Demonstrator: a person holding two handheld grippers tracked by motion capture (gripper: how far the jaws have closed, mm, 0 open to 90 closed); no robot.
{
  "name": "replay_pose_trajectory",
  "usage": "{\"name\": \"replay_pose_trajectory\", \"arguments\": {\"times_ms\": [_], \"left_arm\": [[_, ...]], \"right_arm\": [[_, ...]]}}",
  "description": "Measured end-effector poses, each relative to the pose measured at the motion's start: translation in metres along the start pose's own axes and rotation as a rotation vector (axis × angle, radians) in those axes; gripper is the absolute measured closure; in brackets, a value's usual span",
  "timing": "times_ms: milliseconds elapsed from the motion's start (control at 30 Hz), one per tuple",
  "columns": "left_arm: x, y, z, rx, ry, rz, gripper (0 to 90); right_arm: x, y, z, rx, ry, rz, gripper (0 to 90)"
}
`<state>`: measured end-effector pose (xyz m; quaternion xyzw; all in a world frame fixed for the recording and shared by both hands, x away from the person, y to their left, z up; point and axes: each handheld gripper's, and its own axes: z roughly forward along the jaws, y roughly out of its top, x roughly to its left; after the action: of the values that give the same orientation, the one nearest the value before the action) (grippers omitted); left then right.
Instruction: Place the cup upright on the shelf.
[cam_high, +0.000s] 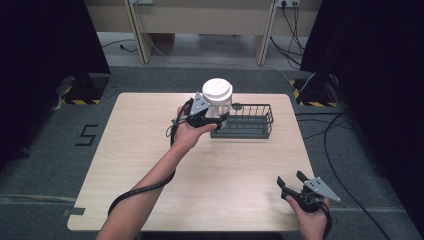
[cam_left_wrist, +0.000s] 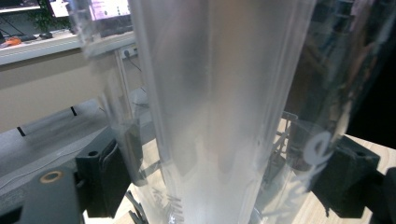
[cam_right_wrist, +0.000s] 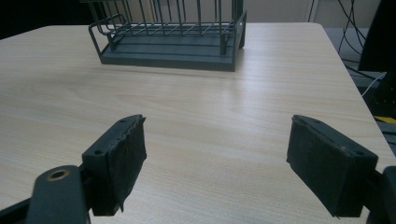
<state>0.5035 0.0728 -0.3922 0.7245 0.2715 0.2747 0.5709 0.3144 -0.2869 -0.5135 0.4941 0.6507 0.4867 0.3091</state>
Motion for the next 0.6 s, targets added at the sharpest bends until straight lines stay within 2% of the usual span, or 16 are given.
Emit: {"name": "replay_pose_trajectory", "arguments": {"times_ms": [600], "left_arm": [[0.003,0.008,0.023,0.006,0.01,-0.003,17.3]], "right_arm": [[0.0,0.0,0.0,-0.004,0.001,0.008,20.3]]}}
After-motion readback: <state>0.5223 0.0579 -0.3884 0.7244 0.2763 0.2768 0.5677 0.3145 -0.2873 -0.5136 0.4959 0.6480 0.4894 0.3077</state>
